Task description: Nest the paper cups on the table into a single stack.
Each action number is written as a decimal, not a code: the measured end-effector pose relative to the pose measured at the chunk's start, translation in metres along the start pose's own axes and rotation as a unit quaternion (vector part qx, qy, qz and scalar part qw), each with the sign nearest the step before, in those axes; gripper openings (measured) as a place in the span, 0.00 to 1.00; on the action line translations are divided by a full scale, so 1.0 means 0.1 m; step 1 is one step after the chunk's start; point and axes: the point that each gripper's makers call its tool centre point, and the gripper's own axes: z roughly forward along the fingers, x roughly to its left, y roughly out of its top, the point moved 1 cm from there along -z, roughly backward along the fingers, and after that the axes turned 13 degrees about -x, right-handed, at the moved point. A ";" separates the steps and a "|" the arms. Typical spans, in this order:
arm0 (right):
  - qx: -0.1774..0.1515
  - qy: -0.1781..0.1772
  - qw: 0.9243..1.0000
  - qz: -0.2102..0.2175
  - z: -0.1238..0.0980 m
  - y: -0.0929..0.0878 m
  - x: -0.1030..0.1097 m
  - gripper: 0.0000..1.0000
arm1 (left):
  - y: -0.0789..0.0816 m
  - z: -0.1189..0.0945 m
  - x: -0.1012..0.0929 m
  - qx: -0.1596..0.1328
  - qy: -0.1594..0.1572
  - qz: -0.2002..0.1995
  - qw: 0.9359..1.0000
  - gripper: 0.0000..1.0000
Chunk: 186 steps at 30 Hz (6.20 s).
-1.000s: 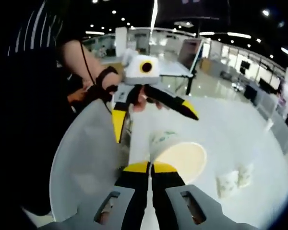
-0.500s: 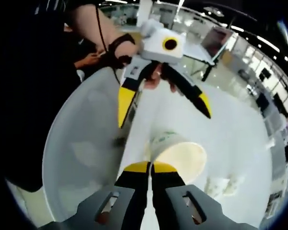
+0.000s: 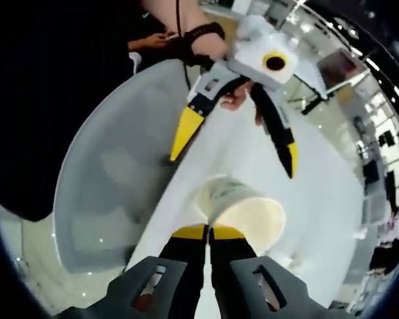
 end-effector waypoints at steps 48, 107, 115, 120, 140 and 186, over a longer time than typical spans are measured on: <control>0.090 0.093 0.981 -0.142 0.33 -0.04 -0.03 0.00 | -0.12 -0.25 0.05 0.015 -0.003 0.012 1.000 0.99; -0.034 0.001 0.999 0.012 0.28 0.04 0.08 0.07 | -0.03 -0.26 0.30 0.011 0.033 -0.006 0.999 0.99; -0.085 -0.062 0.992 0.065 0.29 0.07 0.08 0.14 | 0.06 -0.22 0.34 0.011 0.033 -0.006 0.999 0.99; -0.140 -0.106 0.980 0.098 0.25 0.17 0.06 0.29 | 0.08 -0.21 0.35 0.015 0.032 -0.002 0.999 0.99; -0.208 -0.211 0.937 0.186 0.08 0.18 0.03 0.50 | 0.11 -0.17 0.34 0.019 0.035 -0.003 0.999 0.99; -0.248 -0.359 0.855 0.280 -0.05 -0.03 0.13 0.97 | 0.14 0.12 0.65 0.007 0.057 -0.065 0.996 0.92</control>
